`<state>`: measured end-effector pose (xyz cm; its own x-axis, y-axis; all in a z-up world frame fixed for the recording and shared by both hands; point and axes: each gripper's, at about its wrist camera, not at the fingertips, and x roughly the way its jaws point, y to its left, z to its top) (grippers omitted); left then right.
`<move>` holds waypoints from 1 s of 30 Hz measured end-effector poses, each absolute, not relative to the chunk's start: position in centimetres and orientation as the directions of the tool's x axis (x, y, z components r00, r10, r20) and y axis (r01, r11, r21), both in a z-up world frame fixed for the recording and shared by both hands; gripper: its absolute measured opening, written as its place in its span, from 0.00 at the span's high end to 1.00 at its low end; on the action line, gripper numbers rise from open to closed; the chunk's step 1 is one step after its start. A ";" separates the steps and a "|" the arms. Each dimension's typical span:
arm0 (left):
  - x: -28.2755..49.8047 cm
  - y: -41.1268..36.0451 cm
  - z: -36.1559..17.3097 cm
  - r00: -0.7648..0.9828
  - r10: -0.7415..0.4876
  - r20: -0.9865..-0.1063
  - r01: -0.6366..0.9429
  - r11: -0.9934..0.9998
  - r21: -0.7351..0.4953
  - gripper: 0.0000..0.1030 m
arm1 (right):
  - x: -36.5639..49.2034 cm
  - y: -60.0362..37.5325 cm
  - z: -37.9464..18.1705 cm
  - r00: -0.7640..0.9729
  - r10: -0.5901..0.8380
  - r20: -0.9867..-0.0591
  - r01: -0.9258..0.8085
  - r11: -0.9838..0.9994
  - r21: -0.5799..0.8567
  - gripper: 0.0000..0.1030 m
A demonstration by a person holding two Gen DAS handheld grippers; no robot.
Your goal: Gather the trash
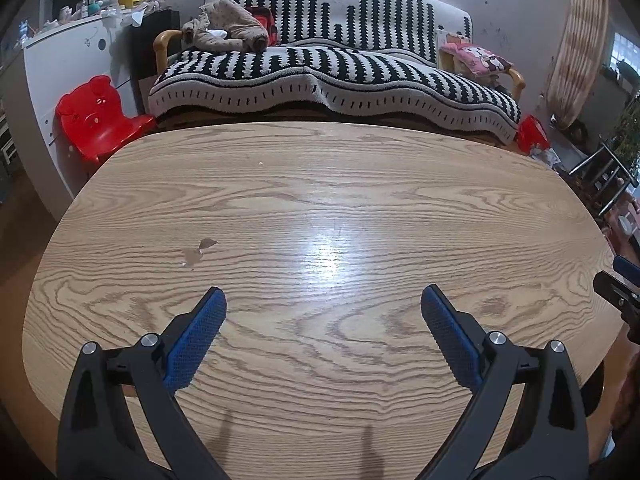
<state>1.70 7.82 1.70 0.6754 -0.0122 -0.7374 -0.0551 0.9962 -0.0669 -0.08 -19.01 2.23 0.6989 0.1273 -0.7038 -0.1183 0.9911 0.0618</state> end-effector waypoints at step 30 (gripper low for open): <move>1.7 7.7 0.9 0.670 -0.014 -0.742 -0.054 0.996 -0.067 0.08 | -0.5 -19.7 2.2 0.701 0.111 -0.705 -0.107 0.993 0.050 0.07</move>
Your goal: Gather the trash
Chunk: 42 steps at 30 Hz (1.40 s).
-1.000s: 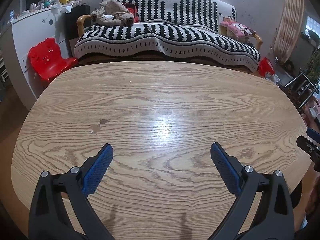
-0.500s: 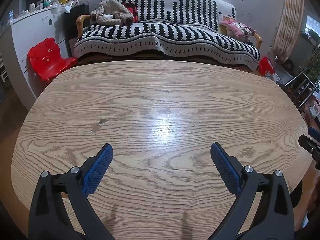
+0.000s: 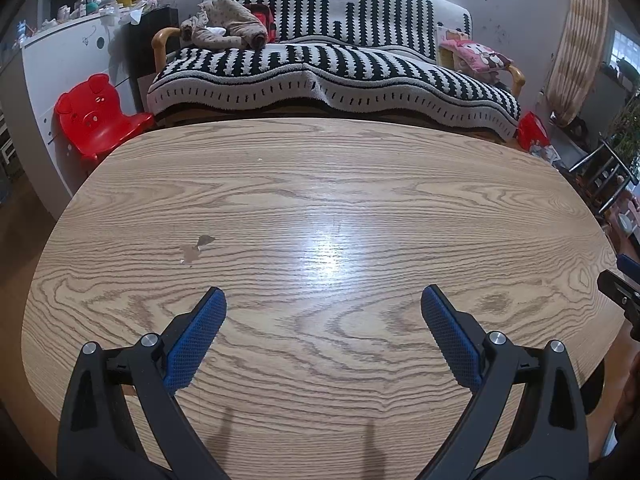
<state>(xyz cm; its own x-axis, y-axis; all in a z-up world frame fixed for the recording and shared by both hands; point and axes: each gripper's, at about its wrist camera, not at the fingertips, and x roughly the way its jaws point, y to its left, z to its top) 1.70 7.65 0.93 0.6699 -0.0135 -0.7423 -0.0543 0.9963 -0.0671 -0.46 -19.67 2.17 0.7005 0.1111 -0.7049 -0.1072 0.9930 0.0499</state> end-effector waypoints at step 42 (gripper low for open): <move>1.7 7.4 0.8 0.665 -0.013 -0.747 -0.049 0.997 -0.061 0.08 | -0.7 -20.1 2.2 0.699 0.110 -0.707 -0.111 0.993 0.044 0.07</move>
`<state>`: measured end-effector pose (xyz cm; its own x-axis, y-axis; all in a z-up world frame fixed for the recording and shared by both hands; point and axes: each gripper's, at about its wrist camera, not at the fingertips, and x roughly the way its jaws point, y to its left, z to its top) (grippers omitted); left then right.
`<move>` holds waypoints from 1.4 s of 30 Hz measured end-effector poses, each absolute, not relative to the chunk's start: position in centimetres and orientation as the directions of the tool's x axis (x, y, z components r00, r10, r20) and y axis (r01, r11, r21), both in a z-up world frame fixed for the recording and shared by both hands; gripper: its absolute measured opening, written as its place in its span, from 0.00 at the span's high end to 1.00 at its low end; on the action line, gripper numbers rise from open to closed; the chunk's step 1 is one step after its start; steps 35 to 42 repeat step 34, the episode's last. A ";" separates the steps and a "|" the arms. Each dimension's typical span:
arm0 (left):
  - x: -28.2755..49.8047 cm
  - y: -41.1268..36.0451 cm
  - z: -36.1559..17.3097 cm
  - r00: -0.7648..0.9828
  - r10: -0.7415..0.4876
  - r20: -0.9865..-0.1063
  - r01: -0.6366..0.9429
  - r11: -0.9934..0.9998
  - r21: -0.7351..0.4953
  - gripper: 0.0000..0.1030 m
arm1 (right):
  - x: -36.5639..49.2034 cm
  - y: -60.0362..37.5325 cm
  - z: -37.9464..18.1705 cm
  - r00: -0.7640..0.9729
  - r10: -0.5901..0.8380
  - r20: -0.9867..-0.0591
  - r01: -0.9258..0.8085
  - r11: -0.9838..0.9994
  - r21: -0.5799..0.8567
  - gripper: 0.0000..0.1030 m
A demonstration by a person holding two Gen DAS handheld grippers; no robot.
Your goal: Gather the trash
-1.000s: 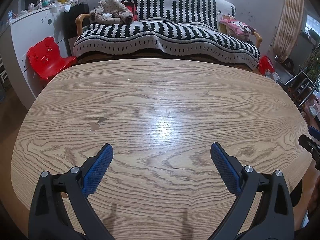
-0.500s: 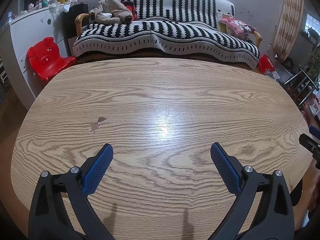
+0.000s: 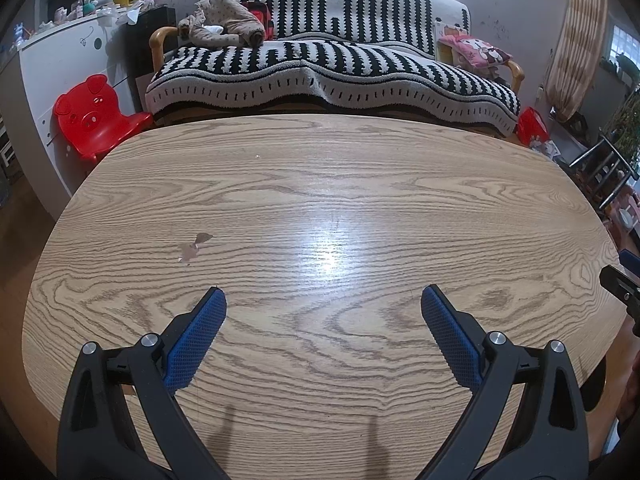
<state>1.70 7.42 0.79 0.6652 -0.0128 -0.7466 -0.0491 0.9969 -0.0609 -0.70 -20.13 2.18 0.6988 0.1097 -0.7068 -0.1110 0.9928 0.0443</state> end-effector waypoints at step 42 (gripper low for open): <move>2.6 8.2 1.2 0.671 -0.024 -0.741 -0.021 0.998 -0.051 0.08 | -1.0 -21.2 1.9 0.696 0.107 -0.710 -0.120 0.992 0.031 0.07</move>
